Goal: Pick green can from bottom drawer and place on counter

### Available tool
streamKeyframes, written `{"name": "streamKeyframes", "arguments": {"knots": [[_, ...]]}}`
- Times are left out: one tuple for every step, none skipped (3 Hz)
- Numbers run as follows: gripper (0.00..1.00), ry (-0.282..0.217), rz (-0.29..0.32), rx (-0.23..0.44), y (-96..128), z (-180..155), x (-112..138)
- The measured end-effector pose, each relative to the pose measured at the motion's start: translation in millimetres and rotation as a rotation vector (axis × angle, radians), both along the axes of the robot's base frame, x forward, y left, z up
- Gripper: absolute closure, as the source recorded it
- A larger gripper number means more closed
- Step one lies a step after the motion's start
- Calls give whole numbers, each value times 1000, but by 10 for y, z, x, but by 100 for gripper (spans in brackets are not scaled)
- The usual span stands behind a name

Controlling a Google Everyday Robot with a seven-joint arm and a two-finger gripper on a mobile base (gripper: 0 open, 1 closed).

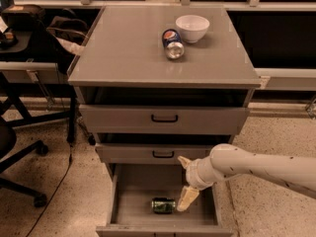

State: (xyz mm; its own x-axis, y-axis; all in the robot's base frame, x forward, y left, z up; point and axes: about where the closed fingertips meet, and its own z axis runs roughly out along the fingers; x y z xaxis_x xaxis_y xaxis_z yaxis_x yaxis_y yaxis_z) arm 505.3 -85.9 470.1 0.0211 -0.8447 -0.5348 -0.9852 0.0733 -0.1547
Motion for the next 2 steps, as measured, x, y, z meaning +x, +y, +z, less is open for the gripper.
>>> {"name": "streamKeyframes", "arguments": {"knots": [[0, 45, 26, 2, 68, -239, 6], [0, 92, 41, -11, 142, -476, 15]]}}
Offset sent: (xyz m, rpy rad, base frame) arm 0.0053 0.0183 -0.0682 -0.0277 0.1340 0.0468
